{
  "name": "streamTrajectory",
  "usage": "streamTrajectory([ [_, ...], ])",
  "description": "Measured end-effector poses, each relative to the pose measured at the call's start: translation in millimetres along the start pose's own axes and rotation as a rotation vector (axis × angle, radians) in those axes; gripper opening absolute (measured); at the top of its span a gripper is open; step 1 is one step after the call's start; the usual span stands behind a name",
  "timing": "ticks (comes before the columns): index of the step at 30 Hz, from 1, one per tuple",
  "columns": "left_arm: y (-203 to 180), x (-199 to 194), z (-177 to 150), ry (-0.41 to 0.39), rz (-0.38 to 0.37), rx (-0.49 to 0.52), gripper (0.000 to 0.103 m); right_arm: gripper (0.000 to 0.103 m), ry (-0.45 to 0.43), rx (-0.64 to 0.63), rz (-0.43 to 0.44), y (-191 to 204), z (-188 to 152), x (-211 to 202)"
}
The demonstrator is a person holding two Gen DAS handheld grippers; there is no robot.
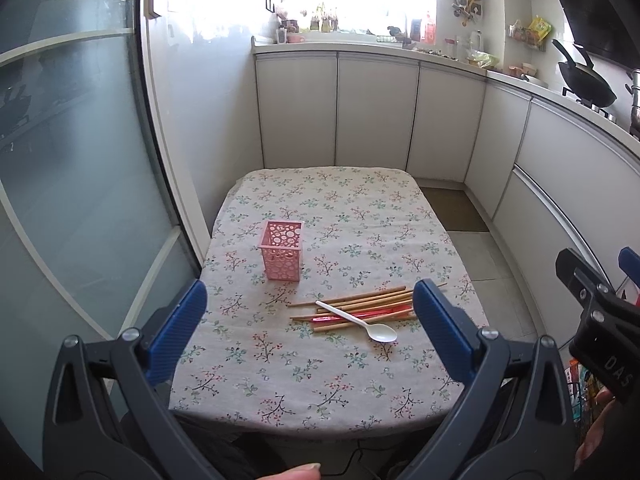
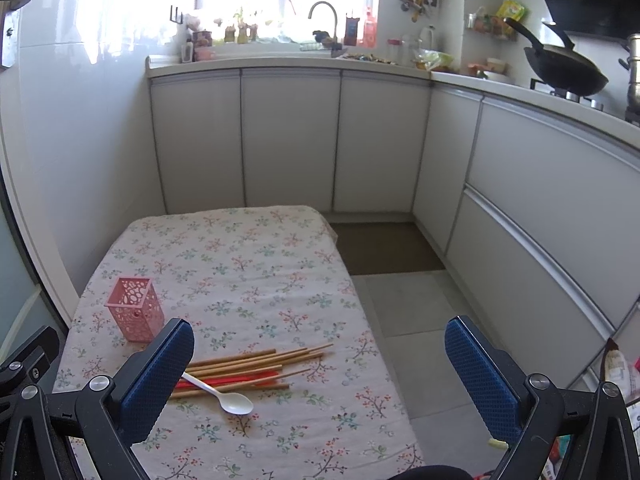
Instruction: Organize utensils
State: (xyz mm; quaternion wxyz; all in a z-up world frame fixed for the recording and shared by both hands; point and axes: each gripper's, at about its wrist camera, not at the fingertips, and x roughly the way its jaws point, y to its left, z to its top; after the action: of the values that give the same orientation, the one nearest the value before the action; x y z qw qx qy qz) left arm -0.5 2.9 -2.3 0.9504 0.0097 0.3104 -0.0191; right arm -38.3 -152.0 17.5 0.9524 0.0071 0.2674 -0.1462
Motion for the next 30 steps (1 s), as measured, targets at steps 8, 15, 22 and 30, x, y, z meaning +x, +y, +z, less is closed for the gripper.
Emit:
streamTrajectory([
  [8,-0.1,0.5,-0.1,0.000,0.003,-0.002,0.102,0.103,0.003,0.001,-0.004,-0.6,0.7,-0.5],
  [15,0.7,-1.2,-0.8,-0.007,0.001,-0.009,0.102,0.103,0.001,0.001,-0.008,-1.4,1.7,0.2],
  [22,0.9,-1.2,-0.1,-0.006,0.002,-0.008,0.102,0.103,0.000,-0.003,-0.014,-0.3,1.4,1.2],
  [30,0.9,-0.7,0.1,-0.007,0.004,-0.011,0.102,0.103,-0.002,-0.002,-0.015,1.4,0.8,2.1],
])
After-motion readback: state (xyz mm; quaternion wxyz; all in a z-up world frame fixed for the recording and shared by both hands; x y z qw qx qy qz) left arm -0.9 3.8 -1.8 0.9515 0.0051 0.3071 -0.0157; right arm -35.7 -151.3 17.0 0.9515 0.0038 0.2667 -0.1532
